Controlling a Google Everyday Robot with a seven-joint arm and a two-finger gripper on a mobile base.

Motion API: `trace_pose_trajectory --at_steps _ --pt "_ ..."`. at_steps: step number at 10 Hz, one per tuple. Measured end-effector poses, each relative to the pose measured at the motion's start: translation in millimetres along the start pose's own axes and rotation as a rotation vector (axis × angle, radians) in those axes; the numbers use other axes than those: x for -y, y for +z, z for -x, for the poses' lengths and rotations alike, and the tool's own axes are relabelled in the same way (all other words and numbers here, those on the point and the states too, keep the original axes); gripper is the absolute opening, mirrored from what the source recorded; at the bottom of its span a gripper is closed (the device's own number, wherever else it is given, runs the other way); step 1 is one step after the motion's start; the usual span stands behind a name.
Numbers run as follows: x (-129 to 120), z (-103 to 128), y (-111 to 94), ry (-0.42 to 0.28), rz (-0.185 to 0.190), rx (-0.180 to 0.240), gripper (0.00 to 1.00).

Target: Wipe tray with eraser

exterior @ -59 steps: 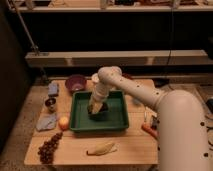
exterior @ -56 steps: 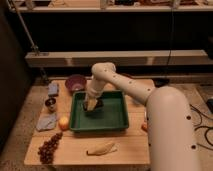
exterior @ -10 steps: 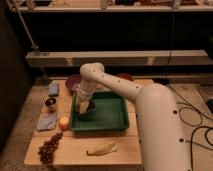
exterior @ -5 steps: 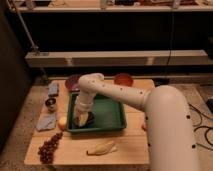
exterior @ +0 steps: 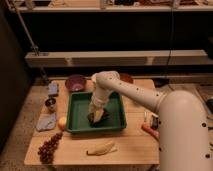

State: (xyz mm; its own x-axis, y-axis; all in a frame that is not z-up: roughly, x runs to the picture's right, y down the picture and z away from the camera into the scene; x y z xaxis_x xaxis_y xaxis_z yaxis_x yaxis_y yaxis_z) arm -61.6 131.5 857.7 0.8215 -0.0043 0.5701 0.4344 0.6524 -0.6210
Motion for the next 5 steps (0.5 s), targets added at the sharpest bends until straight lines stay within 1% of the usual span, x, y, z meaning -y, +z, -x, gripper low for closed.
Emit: trace_pose_trajectory --at_steps 1,2,3,4,5 --pt "11.3 -8.7 -4.5 0.016 -0.004 0.001 0.0" --pt "18.7 -9.6 -6.2 0.018 -0.006 0.006 0.0" --pt "28.7 -4.1 -6.6 0.014 -0.009 0.015 0.0" --pt "32.7 2.6 -5.4 0.009 -0.009 0.021 0.0" --pt "37.7 17.7 -4.2 0.0 -0.005 0.031 0.0"
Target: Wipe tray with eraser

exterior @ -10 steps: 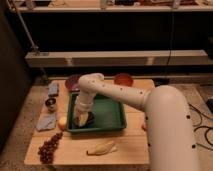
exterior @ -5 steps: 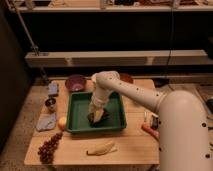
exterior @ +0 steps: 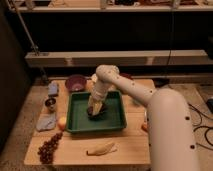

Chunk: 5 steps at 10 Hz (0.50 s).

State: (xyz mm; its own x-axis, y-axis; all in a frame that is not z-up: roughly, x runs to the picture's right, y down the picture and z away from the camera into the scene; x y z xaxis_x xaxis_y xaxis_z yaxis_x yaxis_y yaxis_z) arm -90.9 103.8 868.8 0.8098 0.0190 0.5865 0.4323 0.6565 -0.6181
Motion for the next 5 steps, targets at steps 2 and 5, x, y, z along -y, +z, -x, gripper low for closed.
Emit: trace_pose_trajectory --at_steps 2,5 --pt "11.2 42.8 7.8 -0.03 0.009 0.046 0.0" --pt "2.4 65.3 20.8 -0.037 0.021 0.101 0.0"
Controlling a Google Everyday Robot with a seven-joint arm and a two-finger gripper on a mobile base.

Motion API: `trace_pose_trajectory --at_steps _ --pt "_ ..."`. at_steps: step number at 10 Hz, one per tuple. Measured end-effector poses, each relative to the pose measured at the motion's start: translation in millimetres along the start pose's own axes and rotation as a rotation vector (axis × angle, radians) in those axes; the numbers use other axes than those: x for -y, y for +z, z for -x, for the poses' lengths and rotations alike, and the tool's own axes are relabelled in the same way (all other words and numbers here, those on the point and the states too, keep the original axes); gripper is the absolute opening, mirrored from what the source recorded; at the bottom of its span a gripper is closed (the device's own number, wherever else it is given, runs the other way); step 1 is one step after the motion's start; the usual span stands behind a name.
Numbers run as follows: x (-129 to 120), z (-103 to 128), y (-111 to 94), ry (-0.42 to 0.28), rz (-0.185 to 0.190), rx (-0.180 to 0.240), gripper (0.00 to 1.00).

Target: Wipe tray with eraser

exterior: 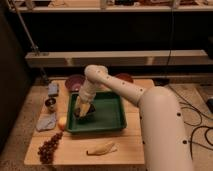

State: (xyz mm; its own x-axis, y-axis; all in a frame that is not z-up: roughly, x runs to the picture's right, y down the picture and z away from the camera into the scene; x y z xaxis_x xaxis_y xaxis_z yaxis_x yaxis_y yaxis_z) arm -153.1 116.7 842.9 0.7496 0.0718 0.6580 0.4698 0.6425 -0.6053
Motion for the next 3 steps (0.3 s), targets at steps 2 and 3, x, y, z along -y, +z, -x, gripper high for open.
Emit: trace_pose_trajectory --at_steps 2,3 --pt "-10.3 -4.2 1.0 0.015 0.006 0.018 0.0" --pt "-9.6 -2.1 2.4 0.012 0.008 0.018 0.0"
